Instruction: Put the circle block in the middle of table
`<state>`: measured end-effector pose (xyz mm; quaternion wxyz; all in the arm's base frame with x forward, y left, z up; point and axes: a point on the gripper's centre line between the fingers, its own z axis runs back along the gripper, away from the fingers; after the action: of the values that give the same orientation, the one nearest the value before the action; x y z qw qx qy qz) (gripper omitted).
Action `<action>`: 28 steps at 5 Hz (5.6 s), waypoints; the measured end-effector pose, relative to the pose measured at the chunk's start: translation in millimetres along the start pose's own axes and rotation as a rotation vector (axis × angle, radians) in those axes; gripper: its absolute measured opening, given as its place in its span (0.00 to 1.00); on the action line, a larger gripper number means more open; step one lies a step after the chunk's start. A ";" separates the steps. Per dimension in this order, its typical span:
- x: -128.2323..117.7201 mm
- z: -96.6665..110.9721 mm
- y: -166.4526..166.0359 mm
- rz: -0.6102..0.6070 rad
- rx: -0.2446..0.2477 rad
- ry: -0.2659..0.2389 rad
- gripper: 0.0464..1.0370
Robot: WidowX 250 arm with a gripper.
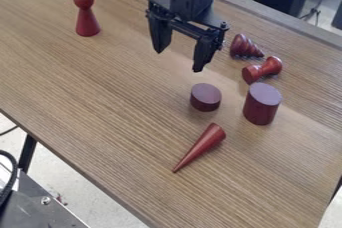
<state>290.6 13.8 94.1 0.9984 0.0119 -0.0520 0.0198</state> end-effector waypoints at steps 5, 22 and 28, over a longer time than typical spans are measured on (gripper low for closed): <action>-0.2 -71.7 -37.0 -0.041 -0.068 0.079 0.96; 4.6 -73.2 145.1 0.722 -0.003 -0.056 0.73; 43.0 52.9 71.9 0.300 0.152 -0.238 0.96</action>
<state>324.9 85.9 152.7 0.9673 0.0817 -0.1689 0.1706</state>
